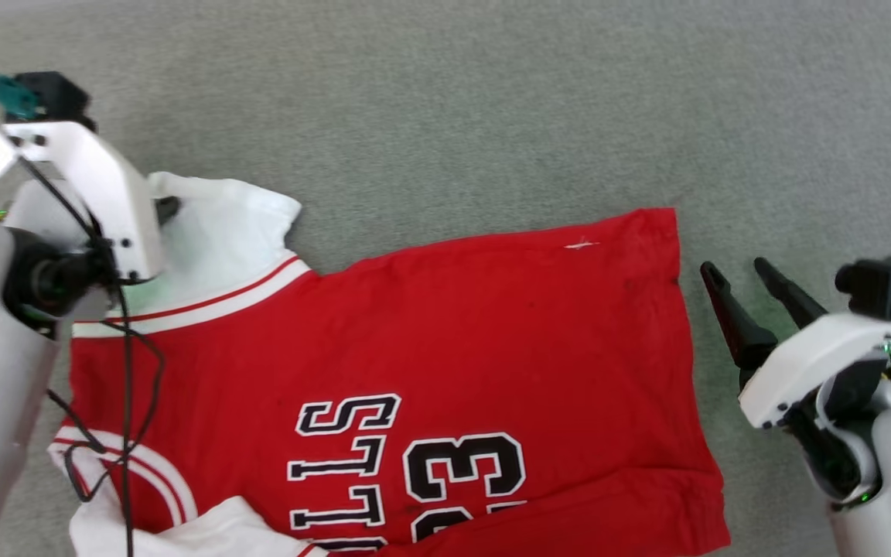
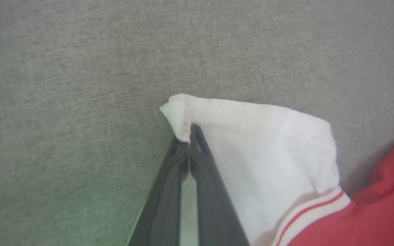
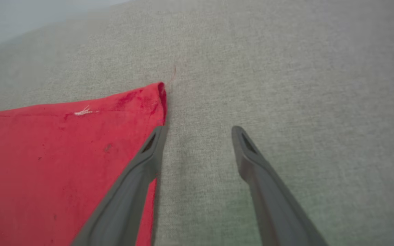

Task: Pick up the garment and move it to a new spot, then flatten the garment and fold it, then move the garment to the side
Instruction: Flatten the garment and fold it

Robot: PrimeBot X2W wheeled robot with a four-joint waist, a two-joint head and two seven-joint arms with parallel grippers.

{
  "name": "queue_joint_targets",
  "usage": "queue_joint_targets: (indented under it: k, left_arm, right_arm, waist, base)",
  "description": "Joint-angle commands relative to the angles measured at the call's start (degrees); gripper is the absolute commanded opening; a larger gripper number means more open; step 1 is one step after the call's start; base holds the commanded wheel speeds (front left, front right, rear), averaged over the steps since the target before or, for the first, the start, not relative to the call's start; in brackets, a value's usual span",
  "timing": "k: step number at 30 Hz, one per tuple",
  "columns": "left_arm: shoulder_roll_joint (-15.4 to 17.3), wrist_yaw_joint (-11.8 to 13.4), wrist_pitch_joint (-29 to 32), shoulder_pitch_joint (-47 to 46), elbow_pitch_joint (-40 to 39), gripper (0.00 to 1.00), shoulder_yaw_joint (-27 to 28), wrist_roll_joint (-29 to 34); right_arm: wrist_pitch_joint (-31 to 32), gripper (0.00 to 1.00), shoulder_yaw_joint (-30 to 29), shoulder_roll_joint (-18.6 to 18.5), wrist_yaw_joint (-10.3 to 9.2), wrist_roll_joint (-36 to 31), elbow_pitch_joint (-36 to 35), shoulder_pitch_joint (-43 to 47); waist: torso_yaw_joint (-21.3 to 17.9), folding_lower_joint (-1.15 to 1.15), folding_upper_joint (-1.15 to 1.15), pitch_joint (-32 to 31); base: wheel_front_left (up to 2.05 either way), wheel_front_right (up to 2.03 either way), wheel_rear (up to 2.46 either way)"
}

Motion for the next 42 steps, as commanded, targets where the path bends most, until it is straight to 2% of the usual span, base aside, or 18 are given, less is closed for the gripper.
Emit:
queue_joint_targets:
  k: [1,7,11,17,20,21,23,24,27,33,37,42]
  left_arm:
    - [-0.45,-0.36,-0.34,0.62,-0.08,0.0,-0.39,0.49]
    - [-1.84,-1.3,-3.63,-1.47,-3.43,0.0,-1.25,1.96]
    - [-2.39,-1.39,-5.32,-2.21,-6.11,0.0,-1.62,3.01]
    - [-2.54,-1.48,-6.41,-1.34,-8.22,0.0,-1.81,3.28]
    - [-2.53,-1.69,-7.37,-0.76,-8.4,0.0,-1.62,3.12]
    - [-2.5,-1.78,-7.61,-0.62,-8.33,0.0,-1.53,3.1]
    - [-2.57,-1.92,-8.25,-0.18,-8.16,0.0,-1.47,2.98]
    - [-2.57,-1.91,-8.49,0.1,-7.98,0.0,-1.45,2.9]
    - [-2.31,-2.27,-9.51,0.56,-7.35,0.0,-1.23,2.75]
    - [-1.64,-2.14,-13.55,2.13,-6.25,0.0,-0.36,3.51]
    - [-1.21,-1.8,-15.55,5.2,-6.29,0.0,0.57,2.64]
    - [0.01,-0.22,-18.74,12.81,-9.14,0.0,2.23,1.31]
  right_arm:
    - [1.74,1.0,0.36,-0.83,-0.05,1.53,0.31,-1.57]
    - [15.06,1.0,3.81,-7.4,-0.05,6.92,1.81,-7.31]
    - [22.05,1.0,6.41,-10.14,-0.04,8.04,3.32,-11.45]
    - [26.9,1.0,11.47,-11.94,-0.05,8.48,7.1,-15.27]
    - [29.57,1.0,14.45,-11.41,-0.03,9.61,10.53,-14.77]
    - [31.06,0.8,15.44,-11.43,-0.03,9.94,12.04,-14.43]
    - [33.13,0.16,17.01,-10.94,-0.02,11.2,14.18,-13.48]
    - [33.79,0.0,17.63,-10.85,-0.01,11.65,14.85,-13.47]
    - [31.91,0.0,17.99,-11.76,0.0,12.3,15.07,-15.23]
    - [24.52,0.0,14.44,-14.14,-0.07,11.93,12.81,-18.62]
    - [21.89,0.0,12.64,-14.2,-0.07,10.6,11.47,-15.3]
    - [19.93,0.0,9.8,-13.23,-0.07,9.39,8.82,-8.31]
  waist:
    - [1.16,0.0,0.0,-0.96]
    - [4.84,0.0,0.0,-2.19]
    - [7.02,0.0,0.0,-1.92]
    - [9.07,0.0,0.0,-0.2]
    - [9.5,0.0,0.0,0.35]
    - [9.6,0.0,0.0,0.44]
    - [9.72,0.0,0.0,0.47]
    - [9.74,0.0,0.0,0.36]
    - [9.57,0.0,0.0,-0.37]
    - [9.65,0.0,0.0,-3.92]
    - [10.13,0.0,0.0,-7.43]
    - [10.98,0.0,0.0,-11.68]
  base:
    - [0.0,0.0,0.0]
    - [0.0,0.0,0.0]
    - [0.0,0.0,0.0]
    - [0.0,0.0,0.0]
    - [0.0,0.0,0.0]
    - [0.0,0.0,0.0]
    - [0.0,0.0,0.0]
    - [0.0,0.0,0.0]
    - [0.0,0.0,0.0]
    - [0.0,0.0,0.0]
    - [0.0,0.0,0.0]
    - [0.0,0.0,0.0]
